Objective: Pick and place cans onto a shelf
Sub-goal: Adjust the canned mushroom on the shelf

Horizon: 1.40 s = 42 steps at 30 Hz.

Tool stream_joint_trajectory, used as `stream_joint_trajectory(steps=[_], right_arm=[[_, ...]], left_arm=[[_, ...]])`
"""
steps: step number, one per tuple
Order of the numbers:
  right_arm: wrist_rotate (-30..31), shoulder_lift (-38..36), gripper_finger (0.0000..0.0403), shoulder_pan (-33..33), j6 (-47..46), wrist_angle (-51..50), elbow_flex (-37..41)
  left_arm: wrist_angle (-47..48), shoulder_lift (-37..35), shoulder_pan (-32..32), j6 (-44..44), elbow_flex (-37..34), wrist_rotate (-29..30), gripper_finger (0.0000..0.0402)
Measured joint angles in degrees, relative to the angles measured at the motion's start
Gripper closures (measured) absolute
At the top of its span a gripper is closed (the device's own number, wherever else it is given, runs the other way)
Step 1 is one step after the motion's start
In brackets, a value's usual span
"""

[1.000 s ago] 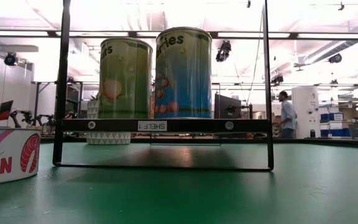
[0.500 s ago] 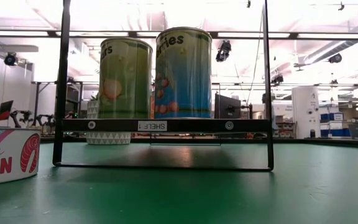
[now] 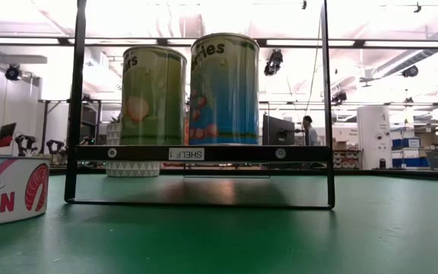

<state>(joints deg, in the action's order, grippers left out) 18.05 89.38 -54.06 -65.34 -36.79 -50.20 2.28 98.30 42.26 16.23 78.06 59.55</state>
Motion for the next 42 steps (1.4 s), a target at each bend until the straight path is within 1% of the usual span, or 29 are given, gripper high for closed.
stream_joint_trajectory(steps=[2,5,7,10,14,18,22,24,27,31,34,37,39,42], right_arm=[[-0.2,-0.5,0.0132,0.0,0.2,-0.2,0.1],[-0.7,-2.3,0.0132,0.6,0.3,-0.6,0.1],[-0.9,-4.1,0.0132,1.7,0.2,-2.2,-0.7],[-0.9,-7.4,0.0122,4.3,0.6,-7.8,-3.1],[-0.4,-11.7,0.0107,9.9,3.7,-17.2,-7.2],[0.0,-15.5,0.0115,17.6,10.7,-22.8,-11.7],[-0.1,-17.1,0.0125,27.8,19.5,-23.1,-17.1],[-1.1,-17.0,0.0125,33.0,23.7,-22.8,-20.5],[-3.9,-15.3,0.012,39.9,28.2,-22.1,-25.2],[-8.6,-10.2,0.0117,45.0,30.5,-21.1,-29.9],[-12.8,-5.7,0.0119,46.9,28.9,-21.2,-33.5],[-15.2,-0.3,0.0118,47.7,27.5,-21.2,-37.7],[-15.3,3.0,0.0117,48.0,25.2,-21.2,-40.7],[-15.2,7.2,0.0117,48.2,19.4,-21.1,-45.2]], left_arm=[[1.6,0.0,0.0,-0.1,0.0,0.0,0.0402],[6.0,-0.2,-0.3,-1.6,-0.5,0.0,0.0401],[8.3,-0.8,-0.8,-3.7,-2.5,-0.2,0.0401],[8.2,-3.6,-1.6,-4.6,-8.0,-0.7,0.0401],[4.4,-11.4,-3.1,-4.7,-15.6,-1.1,0.0401],[-0.2,-20.7,-5.2,-3.0,-23.5,-2.1,0.0401],[-4.2,-29.9,-7.8,-0.4,-30.1,-2.1,0.0401],[-4.3,-33.9,-9.2,0.8,-32.4,-2.2,0.0401],[-4.9,-39.3,-11.0,1.8,-35.4,-4.3,0.0401],[-4.8,-44.7,-11.9,2.1,-39.3,-6.6,0.0401],[-5.3,-47.7,-11.9,2.4,-41.5,-6.6,0.0401],[-5.4,-50.1,-11.9,3.3,-42.9,-6.6,0.0401],[-5.3,-51.1,-11.9,4.1,-43.4,-6.6,0.0401],[-5.0,-52.1,-11.9,5.2,-43.7,-6.6,0.0401]])
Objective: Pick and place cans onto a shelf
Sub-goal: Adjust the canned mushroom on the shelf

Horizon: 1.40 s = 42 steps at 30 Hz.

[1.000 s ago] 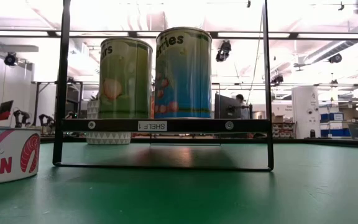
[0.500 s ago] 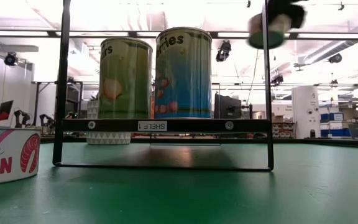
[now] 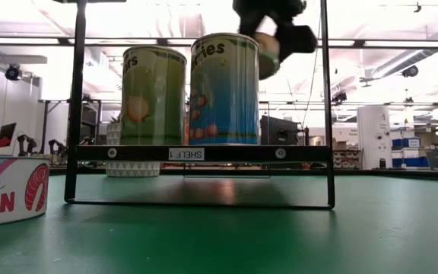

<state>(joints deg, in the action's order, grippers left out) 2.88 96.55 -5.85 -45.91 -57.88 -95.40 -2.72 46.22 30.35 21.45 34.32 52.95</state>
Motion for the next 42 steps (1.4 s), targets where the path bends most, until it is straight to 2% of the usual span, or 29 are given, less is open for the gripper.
stream_joint_trajectory(steps=[7,16,25,36,42], right_arm=[[-1.8,8.9,0.0115,0.0,-6.0,-0.2,-8.6],[-3.3,14.0,0.0114,0.3,-1.8,-0.6,-14.0],[-4.9,15.1,0.0109,0.3,1.8,-1.3,-14.0],[-4.8,15.0,0.0071,0.4,5.4,1.5,-14.0],[-4.5,14.9,0.0075,0.6,7.0,1.3,-14.0]], left_arm=[[1.0,-1.2,0.0,4.2,-0.2,0.0,0.0401],[-0.6,-2.3,0.0,6.2,-0.2,0.0,0.0401],[-1.6,-2.1,0.0,6.6,-0.3,0.0,0.0401],[-1.5,-2.1,0.0,6.6,-0.3,0.0,0.0402],[-1.5,-2.1,0.0,6.6,-0.3,0.0,0.0401]])
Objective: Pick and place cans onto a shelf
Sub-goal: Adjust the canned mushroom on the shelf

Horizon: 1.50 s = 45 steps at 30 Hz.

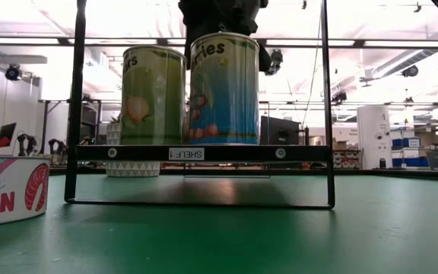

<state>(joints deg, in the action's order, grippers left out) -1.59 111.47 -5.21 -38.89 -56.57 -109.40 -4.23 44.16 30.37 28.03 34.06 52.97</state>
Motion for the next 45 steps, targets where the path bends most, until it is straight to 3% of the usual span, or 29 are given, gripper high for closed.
stream_joint_trajectory(steps=[9,12,19,25,37,45], right_arm=[[0.3,-4.3,0.008,0.0,1.5,-8.5,-0.1],[1.8,-4.7,0.0107,0.0,-0.6,-12.4,0.1],[1.7,-4.7,0.0251,0.0,-6.1,-12.9,5.3],[1.6,-4.6,0.038,0.2,-7.6,-6.9,9.7],[-5.9,-4.5,0.0392,2.9,-5.6,5.4,18.1],[-6.4,-4.5,0.0392,3.4,-3.2,13.3,18.3]], left_arm=[[0.0,0.0,0.0,-0.3,0.0,0.0,0.0402],[0.0,0.0,0.0,-0.6,0.0,0.0,0.0402],[0.0,0.0,0.0,-0.7,0.0,0.0,0.0402],[0.4,0.0,0.0,-0.9,0.0,0.0,0.0402],[0.5,0.0,0.0,-1.1,0.0,0.0,0.0402],[0.3,0.0,0.0,-1.1,0.0,0.0,0.0402]])
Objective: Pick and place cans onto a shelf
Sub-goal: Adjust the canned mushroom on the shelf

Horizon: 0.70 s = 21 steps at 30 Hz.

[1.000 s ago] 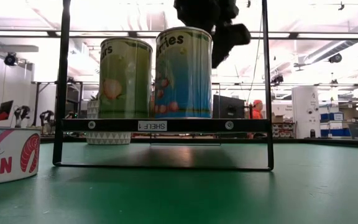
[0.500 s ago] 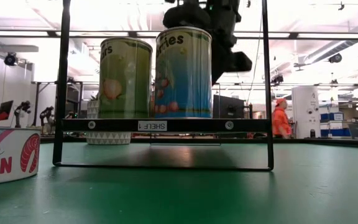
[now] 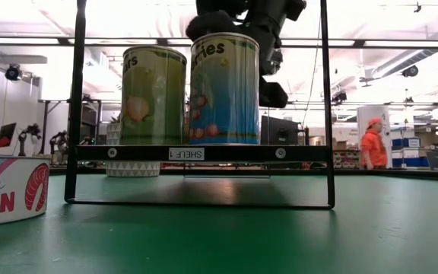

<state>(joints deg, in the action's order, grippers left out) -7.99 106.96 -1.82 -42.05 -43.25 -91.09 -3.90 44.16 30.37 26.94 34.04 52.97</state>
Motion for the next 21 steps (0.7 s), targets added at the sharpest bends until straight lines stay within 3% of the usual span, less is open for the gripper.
stream_joint_trajectory(steps=[11,21], right_arm=[[-2.0,-1.6,0.0392,-0.2,0.8,-7.1,0.5],[-1.0,-0.9,0.0392,-0.5,2.8,3.1,4.5]], left_arm=[[0.0,0.0,0.0,0.0,0.0,0.0,0.0402],[0.0,0.0,0.0,0.0,0.0,0.0,0.0402]])
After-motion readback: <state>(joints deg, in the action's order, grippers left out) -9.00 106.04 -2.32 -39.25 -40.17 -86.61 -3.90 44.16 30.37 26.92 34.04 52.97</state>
